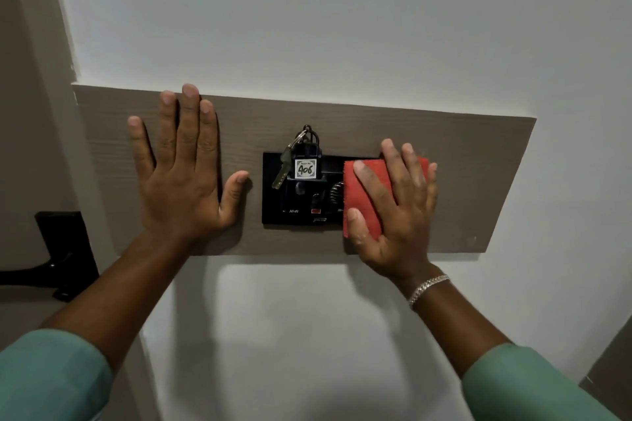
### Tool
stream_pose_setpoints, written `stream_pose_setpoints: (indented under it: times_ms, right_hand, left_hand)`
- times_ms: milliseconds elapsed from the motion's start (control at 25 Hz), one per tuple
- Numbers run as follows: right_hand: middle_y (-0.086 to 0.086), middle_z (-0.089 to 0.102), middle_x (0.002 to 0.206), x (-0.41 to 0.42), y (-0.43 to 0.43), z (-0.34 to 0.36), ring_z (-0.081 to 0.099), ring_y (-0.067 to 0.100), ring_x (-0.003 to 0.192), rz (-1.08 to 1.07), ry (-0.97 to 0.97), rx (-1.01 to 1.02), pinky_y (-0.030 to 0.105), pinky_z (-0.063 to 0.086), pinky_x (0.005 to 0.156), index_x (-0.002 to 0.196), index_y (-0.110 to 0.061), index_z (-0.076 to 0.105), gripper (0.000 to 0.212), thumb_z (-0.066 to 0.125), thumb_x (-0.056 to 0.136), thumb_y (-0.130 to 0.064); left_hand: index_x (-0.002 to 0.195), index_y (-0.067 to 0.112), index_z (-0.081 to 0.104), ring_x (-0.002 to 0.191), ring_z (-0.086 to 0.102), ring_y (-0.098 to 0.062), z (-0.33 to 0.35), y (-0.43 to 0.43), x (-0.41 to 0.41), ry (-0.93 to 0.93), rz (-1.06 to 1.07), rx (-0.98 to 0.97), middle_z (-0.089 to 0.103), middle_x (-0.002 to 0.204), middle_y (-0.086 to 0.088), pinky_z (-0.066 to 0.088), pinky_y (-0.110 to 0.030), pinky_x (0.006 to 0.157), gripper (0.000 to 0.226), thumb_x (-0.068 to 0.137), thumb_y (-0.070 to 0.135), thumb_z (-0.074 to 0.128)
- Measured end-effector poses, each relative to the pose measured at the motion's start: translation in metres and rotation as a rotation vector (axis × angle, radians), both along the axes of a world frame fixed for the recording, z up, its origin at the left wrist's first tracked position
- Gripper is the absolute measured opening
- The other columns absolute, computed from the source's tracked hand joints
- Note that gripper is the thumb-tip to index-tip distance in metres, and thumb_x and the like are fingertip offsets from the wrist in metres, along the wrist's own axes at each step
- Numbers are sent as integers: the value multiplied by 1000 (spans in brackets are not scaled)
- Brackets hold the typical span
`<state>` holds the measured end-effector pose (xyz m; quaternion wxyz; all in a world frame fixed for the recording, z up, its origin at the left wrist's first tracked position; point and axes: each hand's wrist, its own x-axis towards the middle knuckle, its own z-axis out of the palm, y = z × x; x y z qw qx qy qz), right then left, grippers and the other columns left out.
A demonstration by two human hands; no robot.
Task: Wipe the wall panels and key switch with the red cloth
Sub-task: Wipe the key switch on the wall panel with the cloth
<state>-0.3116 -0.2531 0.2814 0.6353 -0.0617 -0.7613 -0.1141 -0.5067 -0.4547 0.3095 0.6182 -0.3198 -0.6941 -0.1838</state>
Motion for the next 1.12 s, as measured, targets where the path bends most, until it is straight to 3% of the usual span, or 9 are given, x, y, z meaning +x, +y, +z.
stream_pose_setpoints:
  times_ms: [80,240,400,560,720,840,880,1040,1120]
  right_hand:
    - [6,35,159,-16,-21,5,21,28,153,-6,37,-127,57,10,125,144,-34,44,55,45,91,-47]
    - [11,42,154,-6,-2,-6,29,32,149,5,-21,124,63,24,119,141,-29,48,52,48,93,-47]
    - [6,35,160,-24,-25,7,20,26,154,-69,192,-305,53,14,125,145,-33,42,54,36,95,-53]
    - [8,35,158,-17,-17,-13,22,29,153,-40,124,-155,59,18,124,146,-26,39,56,37,96,-52]
    - [6,33,161,-35,-44,-6,19,25,154,-87,327,-526,55,18,124,150,-24,35,59,30,98,-51]
    - [9,31,160,-33,-36,-29,20,29,153,-72,207,-313,58,18,123,149,-20,35,59,34,98,-50]
    - [11,32,160,-32,-33,-34,20,29,153,-67,225,-330,58,18,123,149,-18,36,59,36,98,-48]
    - [10,27,163,-63,-68,-32,15,27,155,-24,501,-754,57,18,123,153,-17,28,62,32,100,-49]
    - [12,22,164,-70,-79,-37,13,29,155,20,480,-736,52,18,125,154,-15,23,63,31,101,-48]
  left_hand:
    - [157,5,7,153,-4,-28,2,-2,0,11,7,-20,11,165,-19,-1,-59,121,84,94,57,27]
    - [156,4,14,154,3,-30,-4,-3,-1,112,3,-92,9,165,-14,3,-59,121,83,93,56,30]
    - [156,4,15,154,3,-30,-2,-3,-1,138,14,-92,5,165,-11,1,-56,122,83,93,55,30]
    - [156,4,15,154,1,-29,-5,-2,-2,140,6,-76,3,166,-10,-1,-55,122,82,93,53,31]
    - [156,4,13,154,-1,-29,-2,-3,-1,127,15,-96,9,165,-15,-1,-57,121,81,94,53,31]
    - [156,4,14,153,0,-29,-3,-4,0,115,23,-89,16,164,-18,1,-57,121,81,94,52,31]
    - [156,4,14,153,1,-29,-3,-4,0,119,32,-90,17,164,-18,1,-57,121,81,94,52,31]
    - [156,5,15,153,3,-29,-3,-3,-1,125,26,-89,11,165,-14,0,-56,122,81,93,53,31]
    - [156,5,15,154,4,-30,-3,-4,-2,132,32,-87,9,165,-12,1,-56,122,81,93,53,32]
